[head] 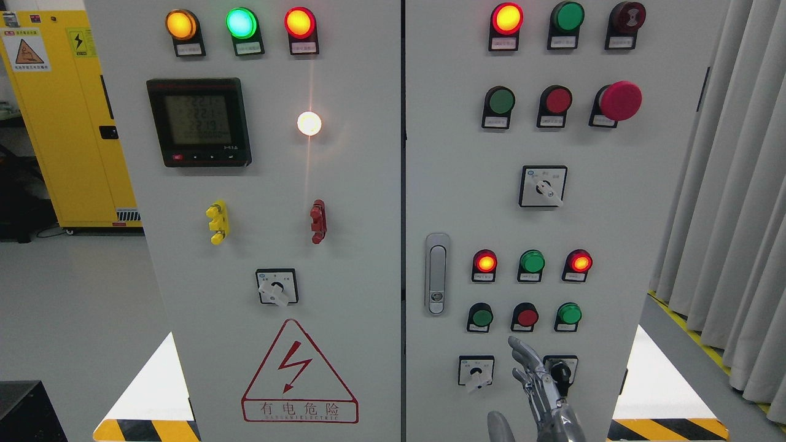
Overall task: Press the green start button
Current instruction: 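Withdraw the right hand downward away from the button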
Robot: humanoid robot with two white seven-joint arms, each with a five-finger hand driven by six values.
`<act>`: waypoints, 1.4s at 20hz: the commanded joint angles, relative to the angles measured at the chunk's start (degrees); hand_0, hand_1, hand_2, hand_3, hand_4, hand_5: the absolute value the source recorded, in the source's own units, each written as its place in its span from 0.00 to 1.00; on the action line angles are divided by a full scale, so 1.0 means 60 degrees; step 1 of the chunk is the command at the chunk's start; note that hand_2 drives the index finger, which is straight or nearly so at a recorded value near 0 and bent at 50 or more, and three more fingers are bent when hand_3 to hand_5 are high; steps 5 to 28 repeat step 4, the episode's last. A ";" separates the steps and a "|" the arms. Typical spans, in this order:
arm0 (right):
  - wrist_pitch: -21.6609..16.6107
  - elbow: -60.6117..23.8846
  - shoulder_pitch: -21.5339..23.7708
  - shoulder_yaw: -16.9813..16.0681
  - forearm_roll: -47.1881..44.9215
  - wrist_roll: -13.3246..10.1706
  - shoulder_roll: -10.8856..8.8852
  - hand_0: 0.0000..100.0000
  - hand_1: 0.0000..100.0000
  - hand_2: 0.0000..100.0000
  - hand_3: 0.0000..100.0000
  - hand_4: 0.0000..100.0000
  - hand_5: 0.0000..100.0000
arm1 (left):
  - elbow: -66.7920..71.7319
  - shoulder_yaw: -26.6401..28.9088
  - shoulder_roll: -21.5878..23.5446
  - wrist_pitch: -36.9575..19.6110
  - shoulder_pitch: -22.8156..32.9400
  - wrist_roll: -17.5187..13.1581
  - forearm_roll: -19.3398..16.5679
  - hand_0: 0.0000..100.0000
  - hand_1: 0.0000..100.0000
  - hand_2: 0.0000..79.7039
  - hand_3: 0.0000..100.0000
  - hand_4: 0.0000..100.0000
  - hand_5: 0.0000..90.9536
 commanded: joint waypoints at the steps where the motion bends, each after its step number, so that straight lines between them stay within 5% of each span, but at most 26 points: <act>1: -0.0008 -0.0064 -0.0194 0.0090 -0.0074 0.0003 0.0240 0.39 0.48 0.00 0.00 0.01 0.00 | -0.0001 0.0000 0.0000 -0.0007 -0.0001 0.0004 0.0000 0.12 0.56 0.00 0.00 0.00 0.00; 28: 0.0007 -0.0064 -0.0165 0.0090 -0.0074 0.0003 0.0240 0.39 0.48 0.00 0.00 0.02 0.00 | -0.0001 0.0000 0.0000 -0.0007 -0.0001 0.0004 0.0000 0.12 0.56 0.00 0.00 0.00 0.00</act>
